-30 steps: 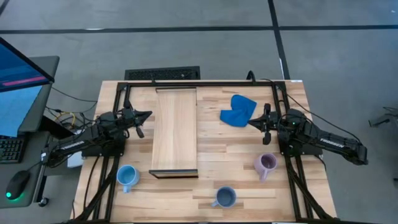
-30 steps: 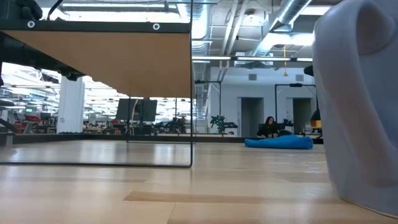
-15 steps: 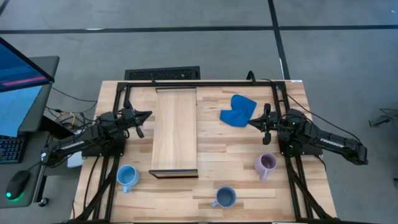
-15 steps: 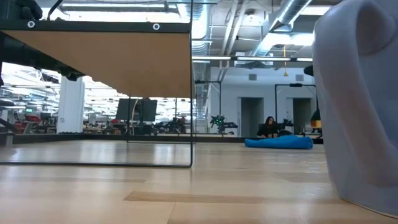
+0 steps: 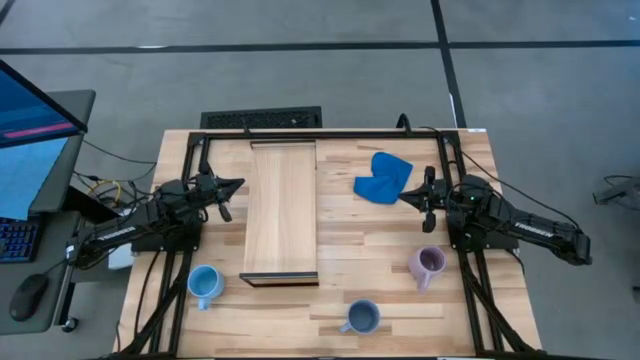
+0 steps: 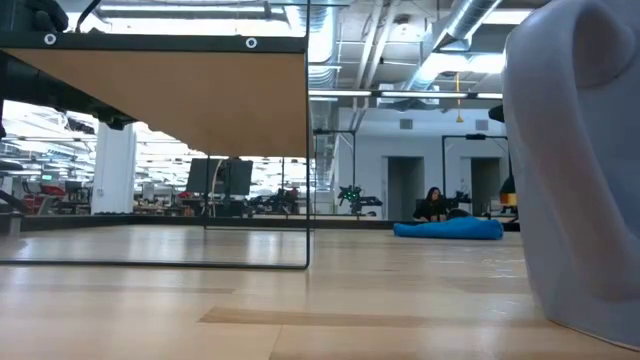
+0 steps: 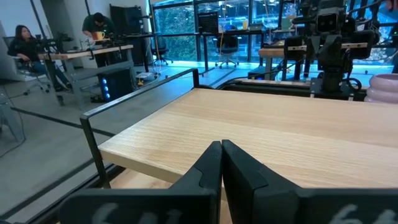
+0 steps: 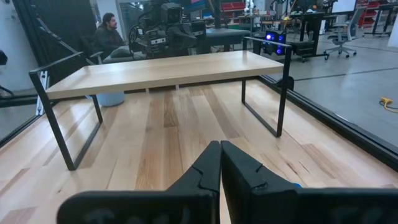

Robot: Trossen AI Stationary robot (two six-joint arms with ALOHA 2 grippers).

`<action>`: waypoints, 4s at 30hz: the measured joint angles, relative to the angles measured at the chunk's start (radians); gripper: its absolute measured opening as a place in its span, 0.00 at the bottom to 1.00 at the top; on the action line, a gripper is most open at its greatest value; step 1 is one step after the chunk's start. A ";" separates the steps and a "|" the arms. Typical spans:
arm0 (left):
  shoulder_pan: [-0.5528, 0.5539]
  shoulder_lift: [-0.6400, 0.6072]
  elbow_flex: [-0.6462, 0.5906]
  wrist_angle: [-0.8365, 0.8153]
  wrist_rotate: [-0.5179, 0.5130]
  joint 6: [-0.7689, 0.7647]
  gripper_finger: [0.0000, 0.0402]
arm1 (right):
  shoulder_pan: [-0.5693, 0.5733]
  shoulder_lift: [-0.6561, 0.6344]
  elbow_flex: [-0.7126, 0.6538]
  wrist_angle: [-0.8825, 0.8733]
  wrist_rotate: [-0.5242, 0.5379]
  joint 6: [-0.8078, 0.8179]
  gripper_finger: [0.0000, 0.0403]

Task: Stack small to large cups/mugs on shelf

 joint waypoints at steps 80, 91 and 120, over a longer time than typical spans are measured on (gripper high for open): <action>-0.043 0.016 0.298 -0.246 0.324 -0.018 0.27 | 0.000 0.000 0.000 0.000 0.000 -0.004 0.08; -0.197 0.235 0.509 -0.275 0.418 -0.044 0.27 | 0.000 0.000 0.000 0.002 0.003 -0.026 0.08; -0.633 0.934 1.066 -1.404 0.208 -0.526 0.27 | 0.000 0.000 0.000 0.004 0.004 -0.028 0.08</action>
